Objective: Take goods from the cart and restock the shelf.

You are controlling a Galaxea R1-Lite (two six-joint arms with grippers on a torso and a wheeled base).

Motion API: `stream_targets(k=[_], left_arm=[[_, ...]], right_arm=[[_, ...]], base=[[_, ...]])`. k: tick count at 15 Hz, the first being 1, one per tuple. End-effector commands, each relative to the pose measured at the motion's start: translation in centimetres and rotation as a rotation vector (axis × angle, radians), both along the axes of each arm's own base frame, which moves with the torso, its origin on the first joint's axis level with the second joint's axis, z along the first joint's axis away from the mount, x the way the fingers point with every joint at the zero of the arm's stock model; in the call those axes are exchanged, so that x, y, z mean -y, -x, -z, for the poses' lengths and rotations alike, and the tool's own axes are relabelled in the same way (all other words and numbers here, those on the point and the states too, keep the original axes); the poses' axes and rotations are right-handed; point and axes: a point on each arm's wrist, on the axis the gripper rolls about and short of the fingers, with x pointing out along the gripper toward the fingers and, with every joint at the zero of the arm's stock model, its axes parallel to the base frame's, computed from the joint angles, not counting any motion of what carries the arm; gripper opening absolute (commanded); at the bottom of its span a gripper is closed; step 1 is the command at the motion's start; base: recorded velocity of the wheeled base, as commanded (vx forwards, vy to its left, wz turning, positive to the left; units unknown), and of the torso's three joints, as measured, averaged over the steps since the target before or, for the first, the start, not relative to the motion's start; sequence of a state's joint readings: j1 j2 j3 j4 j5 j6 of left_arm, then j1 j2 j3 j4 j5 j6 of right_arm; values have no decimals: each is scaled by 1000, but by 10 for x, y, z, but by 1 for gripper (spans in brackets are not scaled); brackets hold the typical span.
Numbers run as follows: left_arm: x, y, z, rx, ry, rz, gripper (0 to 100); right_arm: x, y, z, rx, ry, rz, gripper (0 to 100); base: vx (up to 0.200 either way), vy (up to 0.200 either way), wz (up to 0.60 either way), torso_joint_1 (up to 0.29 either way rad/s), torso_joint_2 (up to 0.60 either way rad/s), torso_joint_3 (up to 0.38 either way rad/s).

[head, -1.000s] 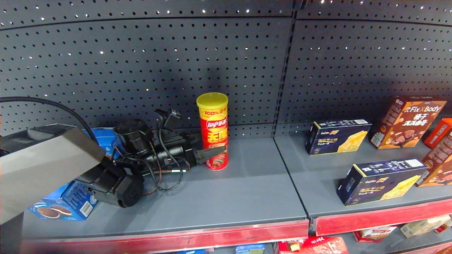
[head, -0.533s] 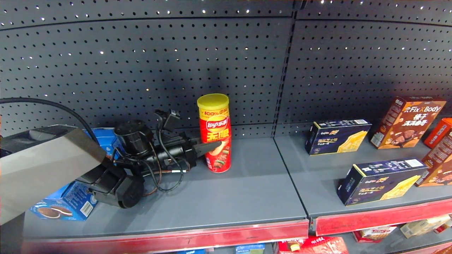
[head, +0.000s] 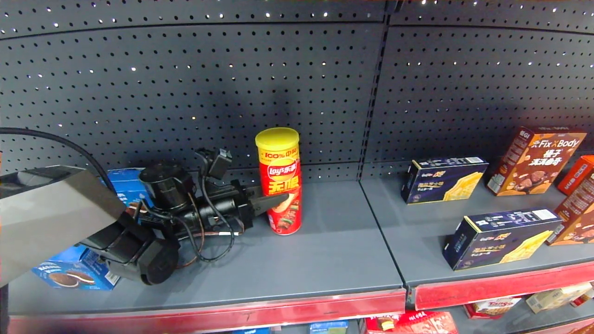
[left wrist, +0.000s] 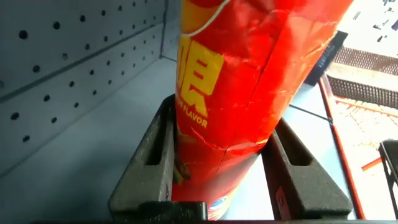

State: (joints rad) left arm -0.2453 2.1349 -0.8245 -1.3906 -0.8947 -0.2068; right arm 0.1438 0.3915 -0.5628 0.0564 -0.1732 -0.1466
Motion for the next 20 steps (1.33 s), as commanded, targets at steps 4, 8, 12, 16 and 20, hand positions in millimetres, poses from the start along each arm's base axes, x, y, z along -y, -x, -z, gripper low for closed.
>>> stream_targets(k=[4,8,12,16,20], left_arm=[[-5,36,-13,55,5,8,0],[-4,53,-10,59,7,23,0],[-5,74,-13,48,4,34,0],[-9,90,-15,35,-1,34,0],[-13,103,-6,25,-38,29,0]], right_arm=[[0,-2,1,-10,2,0,0],[0,-3,2,-17,3,-2,0],[-1,-4,2,-20,4,-3,0],[-1,-4,2,-21,4,-3,0],[-1,-4,3,-24,4,-5,0]], base=[[0,0,0,0,0,0],[0,0,0,0,0,0],[0,0,0,0,0,0],[0,0,0,0,0,0],[0,0,0,0,0,0]])
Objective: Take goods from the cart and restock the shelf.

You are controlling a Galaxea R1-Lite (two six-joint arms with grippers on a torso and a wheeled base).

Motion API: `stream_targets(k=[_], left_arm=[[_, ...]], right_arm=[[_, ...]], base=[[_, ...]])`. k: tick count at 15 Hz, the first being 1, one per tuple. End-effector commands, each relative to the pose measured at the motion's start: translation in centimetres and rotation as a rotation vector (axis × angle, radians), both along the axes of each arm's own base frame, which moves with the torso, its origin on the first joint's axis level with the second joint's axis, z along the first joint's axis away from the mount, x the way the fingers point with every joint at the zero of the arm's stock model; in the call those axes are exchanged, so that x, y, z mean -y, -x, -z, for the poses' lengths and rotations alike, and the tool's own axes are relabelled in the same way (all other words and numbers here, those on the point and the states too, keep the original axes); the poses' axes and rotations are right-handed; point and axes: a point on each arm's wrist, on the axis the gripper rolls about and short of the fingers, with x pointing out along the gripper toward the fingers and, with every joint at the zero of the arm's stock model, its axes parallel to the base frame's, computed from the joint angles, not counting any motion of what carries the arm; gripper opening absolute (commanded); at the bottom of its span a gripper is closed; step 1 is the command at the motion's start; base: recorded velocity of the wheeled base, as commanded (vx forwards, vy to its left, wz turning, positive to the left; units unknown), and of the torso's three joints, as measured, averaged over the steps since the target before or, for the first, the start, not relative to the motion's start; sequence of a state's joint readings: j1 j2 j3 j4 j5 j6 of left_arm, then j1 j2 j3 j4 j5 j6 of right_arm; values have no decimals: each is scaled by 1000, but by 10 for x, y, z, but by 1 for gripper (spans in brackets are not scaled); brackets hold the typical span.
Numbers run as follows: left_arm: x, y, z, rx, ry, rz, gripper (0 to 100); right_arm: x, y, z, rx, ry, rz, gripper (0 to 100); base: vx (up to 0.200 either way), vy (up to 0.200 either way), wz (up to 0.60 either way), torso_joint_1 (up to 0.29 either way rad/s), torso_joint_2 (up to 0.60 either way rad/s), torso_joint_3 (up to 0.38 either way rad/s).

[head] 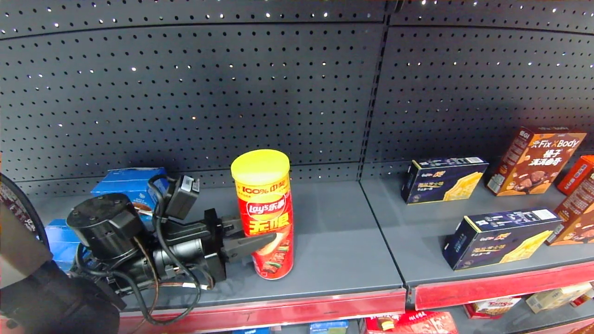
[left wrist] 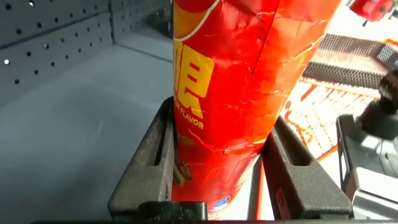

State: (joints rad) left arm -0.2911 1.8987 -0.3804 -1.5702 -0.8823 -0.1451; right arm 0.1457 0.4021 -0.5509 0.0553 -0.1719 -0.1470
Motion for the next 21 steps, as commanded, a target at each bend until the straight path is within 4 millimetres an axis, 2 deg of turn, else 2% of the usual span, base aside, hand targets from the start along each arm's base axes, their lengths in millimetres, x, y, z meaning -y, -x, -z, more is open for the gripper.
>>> stream_targets(k=[1,9,10,18,21], left_arm=[[-2,7,4,-13,-14,-2,0],[-2,7,6,-19,-16,0,0],[-2,7,6,-20,-16,0,100],[-3,9,6,-23,-18,-14,100],[-12,16,13,3,-59,-43,100]], right_arm=[[0,-1,0,-3,1,-3,0],[0,-1,2,-7,0,-5,0],[0,-1,2,-7,0,-5,0],[0,-1,2,-6,0,-5,0],[0,-1,1,-7,0,-6,0]], base=[[0,0,0,0,0,0],[0,0,0,0,0,0],[0,0,0,0,0,0],[0,0,0,0,0,0],[0,0,0,0,0,0]])
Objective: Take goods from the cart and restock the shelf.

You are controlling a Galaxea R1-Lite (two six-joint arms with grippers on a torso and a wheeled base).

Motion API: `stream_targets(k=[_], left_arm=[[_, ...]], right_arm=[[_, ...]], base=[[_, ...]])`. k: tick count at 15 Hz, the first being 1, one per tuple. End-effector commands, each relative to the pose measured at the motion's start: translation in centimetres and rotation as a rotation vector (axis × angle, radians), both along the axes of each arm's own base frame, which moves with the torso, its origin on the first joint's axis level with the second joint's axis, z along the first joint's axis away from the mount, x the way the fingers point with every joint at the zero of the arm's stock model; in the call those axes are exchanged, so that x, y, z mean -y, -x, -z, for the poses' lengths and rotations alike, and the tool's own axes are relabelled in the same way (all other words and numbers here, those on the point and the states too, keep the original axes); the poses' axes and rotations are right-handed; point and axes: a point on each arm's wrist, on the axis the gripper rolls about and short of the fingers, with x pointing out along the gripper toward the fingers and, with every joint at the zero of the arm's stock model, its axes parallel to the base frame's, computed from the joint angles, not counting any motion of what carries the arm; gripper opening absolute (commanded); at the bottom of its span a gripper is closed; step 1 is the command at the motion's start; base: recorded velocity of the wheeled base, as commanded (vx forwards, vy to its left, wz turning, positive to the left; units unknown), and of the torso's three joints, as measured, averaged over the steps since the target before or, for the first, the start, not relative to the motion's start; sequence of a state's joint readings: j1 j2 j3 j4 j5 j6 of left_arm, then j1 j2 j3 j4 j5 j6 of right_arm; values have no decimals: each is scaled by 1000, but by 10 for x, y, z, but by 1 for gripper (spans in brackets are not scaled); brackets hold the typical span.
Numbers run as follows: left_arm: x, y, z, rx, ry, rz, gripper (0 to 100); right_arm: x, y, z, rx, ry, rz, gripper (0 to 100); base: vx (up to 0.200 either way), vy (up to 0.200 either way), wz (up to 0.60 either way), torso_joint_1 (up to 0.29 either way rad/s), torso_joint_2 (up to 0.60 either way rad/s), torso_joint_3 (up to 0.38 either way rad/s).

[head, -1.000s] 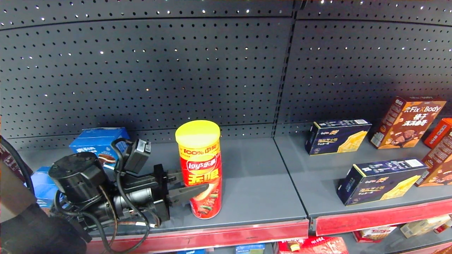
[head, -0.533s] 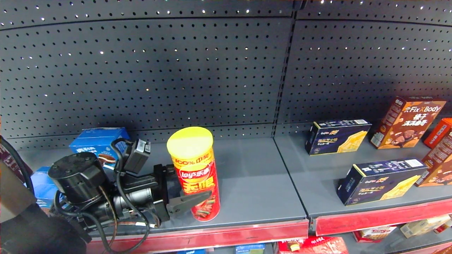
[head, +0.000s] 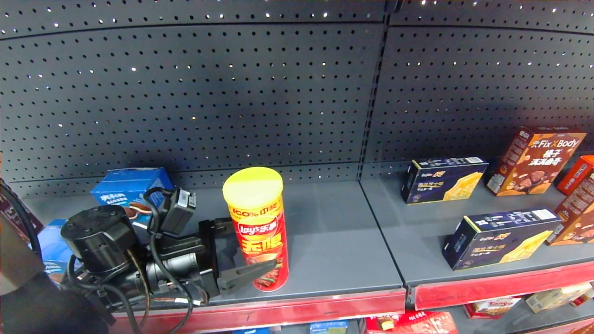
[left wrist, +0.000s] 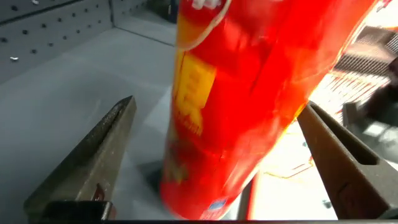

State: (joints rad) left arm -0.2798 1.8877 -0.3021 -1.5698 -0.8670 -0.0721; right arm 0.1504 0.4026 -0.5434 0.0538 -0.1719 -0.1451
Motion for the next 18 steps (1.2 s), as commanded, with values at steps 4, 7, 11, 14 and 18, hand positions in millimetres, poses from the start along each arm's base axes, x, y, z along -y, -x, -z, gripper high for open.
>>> stream_targets(k=[4,7,11,14,18], left_arm=[[-19,13,-12,57,-3,-64,100],[-33,18,-28,106,17,-122,100],[-37,33,-56,171,73,-126,100],[-39,43,-67,203,97,-128,100],[-43,60,-88,267,136,-128,100]], right_arm=[[0,-1,0,-4,1,-5,0],[0,-2,4,-16,3,-6,0],[0,-2,4,-18,2,-6,0],[-1,-3,6,-24,3,-8,0],[0,-3,5,-22,1,-8,0]], base=[[0,0,0,0,0,0],[0,0,0,0,0,0],[0,0,0,0,0,0],[0,0,0,0,0,0],[0,0,0,0,0,0]])
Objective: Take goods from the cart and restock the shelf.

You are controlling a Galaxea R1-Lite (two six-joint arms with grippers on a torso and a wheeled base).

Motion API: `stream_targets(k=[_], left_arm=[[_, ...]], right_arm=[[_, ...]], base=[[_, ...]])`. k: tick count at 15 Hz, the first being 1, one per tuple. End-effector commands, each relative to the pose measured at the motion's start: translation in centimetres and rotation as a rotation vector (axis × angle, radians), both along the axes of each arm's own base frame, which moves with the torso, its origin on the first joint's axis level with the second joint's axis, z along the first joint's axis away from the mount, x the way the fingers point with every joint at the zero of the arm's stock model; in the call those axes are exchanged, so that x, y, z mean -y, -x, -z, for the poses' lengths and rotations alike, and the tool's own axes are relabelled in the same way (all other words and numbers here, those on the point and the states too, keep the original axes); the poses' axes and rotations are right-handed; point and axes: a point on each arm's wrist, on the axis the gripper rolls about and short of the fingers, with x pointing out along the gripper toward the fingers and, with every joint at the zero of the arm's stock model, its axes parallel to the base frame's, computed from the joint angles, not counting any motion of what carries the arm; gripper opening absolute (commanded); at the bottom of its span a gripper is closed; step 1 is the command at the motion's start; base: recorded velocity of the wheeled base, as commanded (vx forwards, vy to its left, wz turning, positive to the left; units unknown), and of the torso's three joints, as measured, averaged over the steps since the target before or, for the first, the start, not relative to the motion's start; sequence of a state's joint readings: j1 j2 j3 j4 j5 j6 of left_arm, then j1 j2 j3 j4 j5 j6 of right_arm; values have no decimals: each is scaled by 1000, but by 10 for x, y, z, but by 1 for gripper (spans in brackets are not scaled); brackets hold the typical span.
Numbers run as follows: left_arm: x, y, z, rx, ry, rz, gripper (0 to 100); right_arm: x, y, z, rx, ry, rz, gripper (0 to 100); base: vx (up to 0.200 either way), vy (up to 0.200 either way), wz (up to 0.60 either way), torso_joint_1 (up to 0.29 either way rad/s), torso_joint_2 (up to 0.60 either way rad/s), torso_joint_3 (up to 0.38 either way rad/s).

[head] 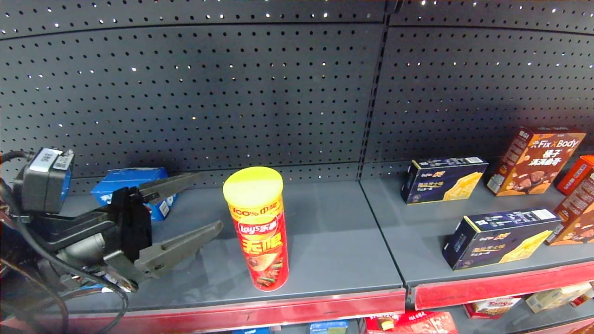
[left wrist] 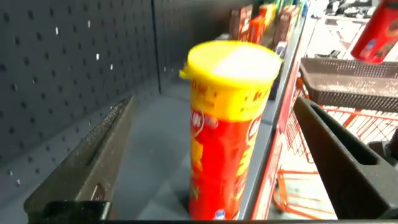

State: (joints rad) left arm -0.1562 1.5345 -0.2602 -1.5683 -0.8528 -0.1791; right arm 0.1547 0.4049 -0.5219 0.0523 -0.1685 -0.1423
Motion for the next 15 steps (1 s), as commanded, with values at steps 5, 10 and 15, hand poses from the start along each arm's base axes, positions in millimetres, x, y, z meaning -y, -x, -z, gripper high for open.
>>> stream_targets(k=[5,10,15], left_arm=[[-28,25,-25,124,29,-167,100],[-37,48,-16,99,87,-371,100],[-55,73,-18,33,122,-691,100]], right_arm=[[-1,-4,1,-17,2,-3,0],[0,-3,0,-11,0,1,0],[-1,-4,1,-14,1,-2,0]], base=[[0,0,0,0,0,0],[0,0,0,0,0,0],[0,0,0,0,0,0]])
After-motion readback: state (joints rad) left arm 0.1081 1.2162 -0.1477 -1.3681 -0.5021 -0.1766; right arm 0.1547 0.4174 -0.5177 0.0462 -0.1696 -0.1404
